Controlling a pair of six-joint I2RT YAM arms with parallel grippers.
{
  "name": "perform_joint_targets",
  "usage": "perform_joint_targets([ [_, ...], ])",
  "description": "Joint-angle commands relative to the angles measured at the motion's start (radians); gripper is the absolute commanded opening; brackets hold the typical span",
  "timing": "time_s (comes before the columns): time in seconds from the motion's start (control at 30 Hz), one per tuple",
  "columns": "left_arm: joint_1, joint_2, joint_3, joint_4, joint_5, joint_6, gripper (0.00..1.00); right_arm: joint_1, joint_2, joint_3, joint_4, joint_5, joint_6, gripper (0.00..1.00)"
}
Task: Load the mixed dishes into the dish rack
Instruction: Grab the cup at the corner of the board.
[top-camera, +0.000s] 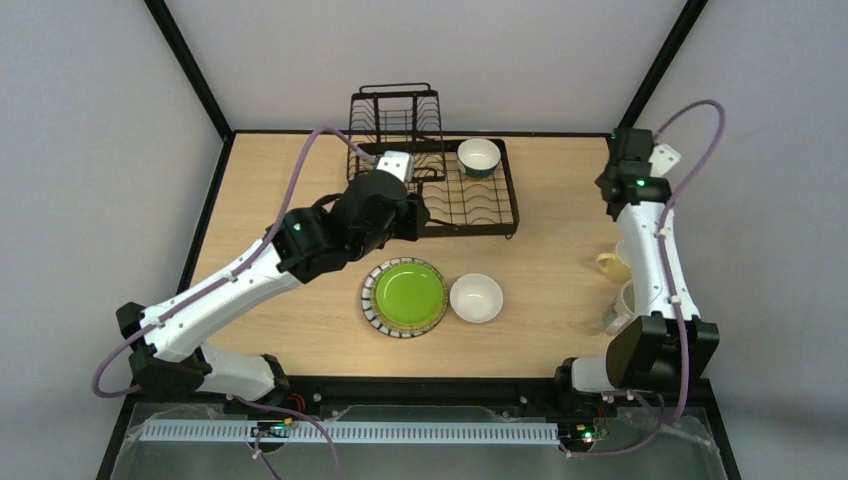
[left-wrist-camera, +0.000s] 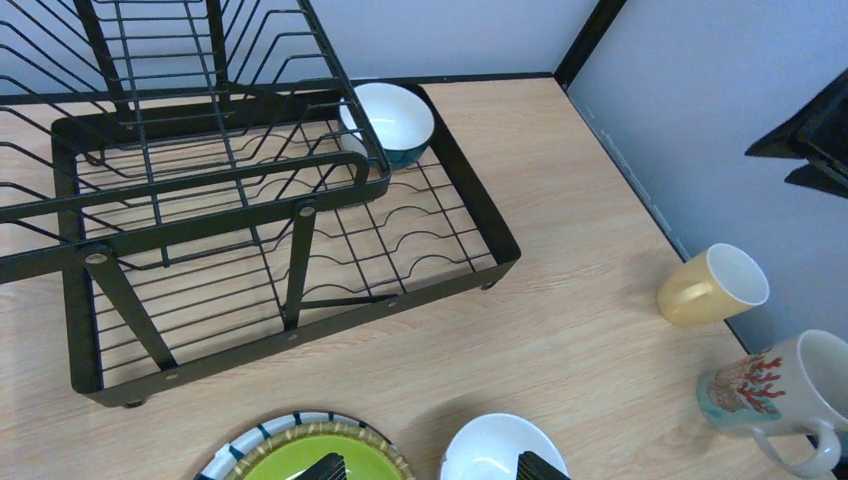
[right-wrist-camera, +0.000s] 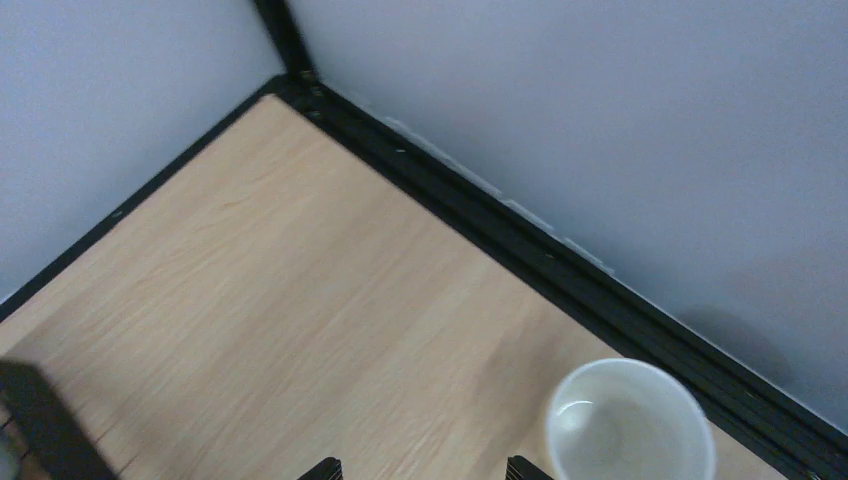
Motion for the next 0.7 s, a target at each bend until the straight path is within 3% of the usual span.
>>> perform_joint_targets([
  [0.0,0.009,-0.043,-0.038,0.037,0.039,0.018,0.99,-0.137,-0.015,0.012,-0.090,-0.130,0.075,0.95],
  [0.37,0.012,-0.080,-0.116,0.093,0.135,0.025,0.99,-0.160,-0.030,0.011,-0.169,-0.163,0.124,0.95],
  [0.67,0.030,-0.083,-0.165,0.120,0.199,0.038,0.99,-0.189,-0.009,-0.070,-0.132,-0.259,0.142,0.92],
])
